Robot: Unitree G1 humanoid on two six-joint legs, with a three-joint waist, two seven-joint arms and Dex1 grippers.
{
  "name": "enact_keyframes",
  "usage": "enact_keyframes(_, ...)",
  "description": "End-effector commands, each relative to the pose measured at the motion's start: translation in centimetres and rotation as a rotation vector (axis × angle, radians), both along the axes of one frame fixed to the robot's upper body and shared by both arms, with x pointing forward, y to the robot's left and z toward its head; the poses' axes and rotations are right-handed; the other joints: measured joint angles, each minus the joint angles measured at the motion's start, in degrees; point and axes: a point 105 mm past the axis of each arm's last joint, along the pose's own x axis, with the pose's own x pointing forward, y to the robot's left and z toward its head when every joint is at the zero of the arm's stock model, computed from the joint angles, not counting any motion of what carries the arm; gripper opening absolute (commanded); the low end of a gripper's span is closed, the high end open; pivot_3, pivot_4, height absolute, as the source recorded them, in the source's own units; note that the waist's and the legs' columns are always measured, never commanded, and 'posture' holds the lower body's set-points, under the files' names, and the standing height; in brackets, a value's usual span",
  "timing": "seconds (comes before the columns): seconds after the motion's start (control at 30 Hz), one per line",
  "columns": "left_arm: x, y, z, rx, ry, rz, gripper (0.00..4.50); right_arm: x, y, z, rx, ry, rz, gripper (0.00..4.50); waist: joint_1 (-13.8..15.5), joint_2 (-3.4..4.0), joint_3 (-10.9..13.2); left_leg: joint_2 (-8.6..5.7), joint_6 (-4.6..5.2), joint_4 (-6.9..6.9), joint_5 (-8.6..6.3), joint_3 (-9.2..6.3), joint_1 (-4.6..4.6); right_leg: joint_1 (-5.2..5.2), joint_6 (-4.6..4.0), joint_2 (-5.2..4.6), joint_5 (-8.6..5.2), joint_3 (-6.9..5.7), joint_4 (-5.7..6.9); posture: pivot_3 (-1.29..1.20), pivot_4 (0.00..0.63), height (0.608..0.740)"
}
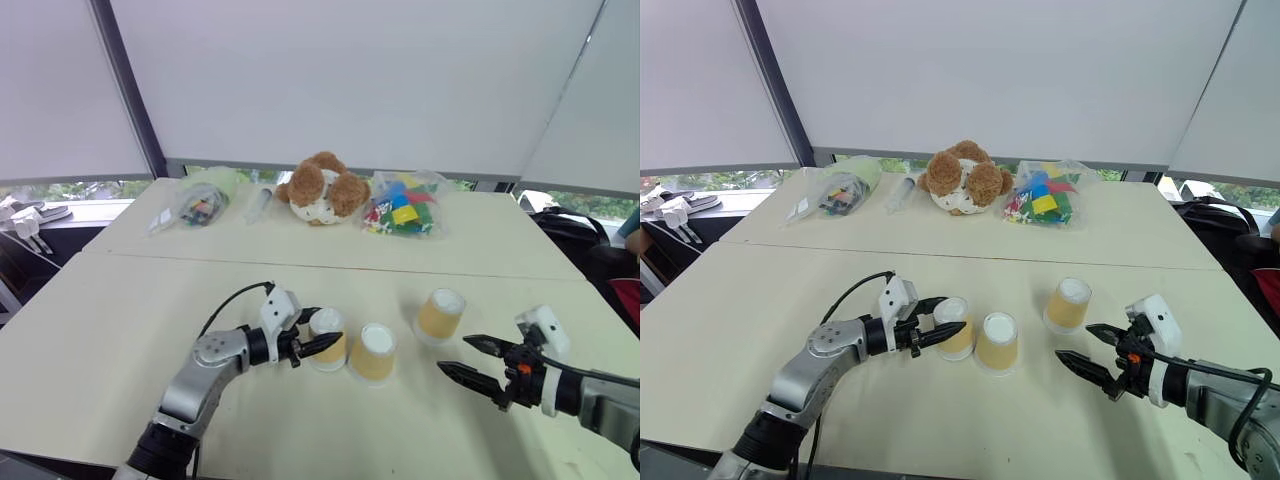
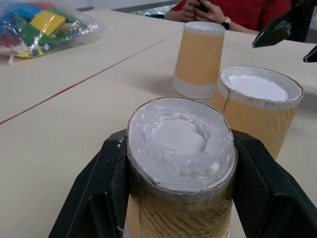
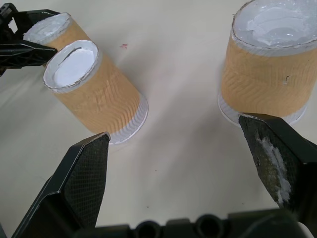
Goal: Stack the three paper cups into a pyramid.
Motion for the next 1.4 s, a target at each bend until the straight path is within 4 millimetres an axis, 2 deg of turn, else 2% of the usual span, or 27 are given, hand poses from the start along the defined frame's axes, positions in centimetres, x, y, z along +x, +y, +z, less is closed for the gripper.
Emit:
enact_keyframes(0.03,-0.6,-0.4,0.3,0.000,-0.032,-0.021,2.16,0.1,0.1,0.8,-0.001,-0.043,0.012,4.50,0.0,0.00,0.0,0.00,0.00,0.00,0.00,0.00,0.00,0.00,0.00,0.00,0.00,0.00,0.00,0.00,0.150,0.740)
enact_keyframes(0.4,-1.7,-0.7,-0.3,0.001,-0.006,-0.044,2.16,0.0,0.1,0.6,0.000,-0.040,0.007,4.50,0.0,0.01,0.0,0.01,0.01,0.00,0.00,0.00,0.00,0.00,0.00,0.00,0.00,0.00,0.00,0.00,0.150,0.740)
enact_keyframes(0.47,-1.6,-0.7,-0.3,0.000,-0.004,-0.044,3.19,0.0,0.1,0.6,-0.001,-0.039,0.007,4.50,0.0,0.01,0.0,0.01,0.01,0.00,0.00,0.00,0.00,0.00,0.00,0.00,0.00,0.00,0.00,0.00,0.150,0.740)
enact_keyframes(0.5,-1.7,-0.7,-0.3,-0.002,0.000,-0.049,3.50,0.1,0.1,0.5,-0.002,-0.039,0.007,4.50,-0.1,0.01,0.0,0.01,0.01,0.00,0.00,0.00,0.01,0.00,0.00,0.00,0.00,0.00,0.00,0.00,0.150,0.740)
enact_keyframes(0.57,-1.7,-0.5,-0.2,0.003,-0.009,-0.045,4.48,0.1,0.1,0.5,-0.003,-0.041,0.006,4.50,-0.1,0.01,0.0,0.01,0.01,0.00,0.00,0.00,0.01,-0.01,0.00,0.00,0.00,0.00,0.00,0.00,0.150,0.740)
enact_keyframes(0.73,-1.5,0.7,0.8,0.014,-0.038,0.010,4.48,0.5,-0.6,0.9,-0.010,-0.080,-0.031,4.50,-0.1,0.00,0.0,0.01,0.01,0.00,-0.01,0.01,0.00,-0.02,0.00,0.00,0.00,0.01,0.00,0.00,0.150,0.740)
enact_keyframes(0.87,-2.4,2.9,2.4,0.053,-0.082,0.039,4.48,0.6,-1.8,0.8,-0.019,-0.096,-0.075,4.50,-0.2,0.00,0.0,0.05,0.01,-0.04,-0.01,0.01,0.01,-0.04,0.00,0.00,0.00,0.01,0.00,0.00,0.150,0.740)
enact_keyframes(1.07,-4.2,5.9,4.8,0.115,-0.077,0.046,4.48,2.0,-4.0,1.9,0.044,-0.206,-0.198,4.50,-0.2,0.01,0.0,0.06,0.01,-0.06,-0.01,0.04,0.02,-0.04,-0.02,-0.02,-0.01,0.02,0.00,0.00,0.150,0.740)
enact_keyframes(1.23,-7.1,7.6,6.9,0.195,0.073,-0.105,4.48,3.6,-3.8,1.4,0.090,-0.262,-0.235,4.50,-0.4,-0.05,0.1,0.08,0.01,-0.08,-0.01,0.04,0.01,-0.08,-0.16,0.00,-0.09,-0.01,0.00,0.00,0.150,0.740)
enact_keyframes(1.33,-7.8,8.1,7.8,0.225,0.114,-0.124,4.48,4.3,-3.8,1.1,0.095,-0.277,-0.242,4.50,-0.4,0.00,0.1,0.07,0.01,-0.11,-0.01,0.06,0.02,-0.11,-0.18,-0.04,-0.10,0.00,0.00,0.00,0.150,0.740)
enact_keyframes(1.4,-8.1,8.2,8.7,0.247,0.110,-0.128,4.48,5.1,-3.0,1.0,0.113,-0.284,-0.214,4.50,-0.4,0.03,0.1,0.04,0.01,-0.12,-0.01,0.08,0.02,-0.12,-0.17,-0.05,-0.10,0.01,0.00,0.00,0.150,0.740)
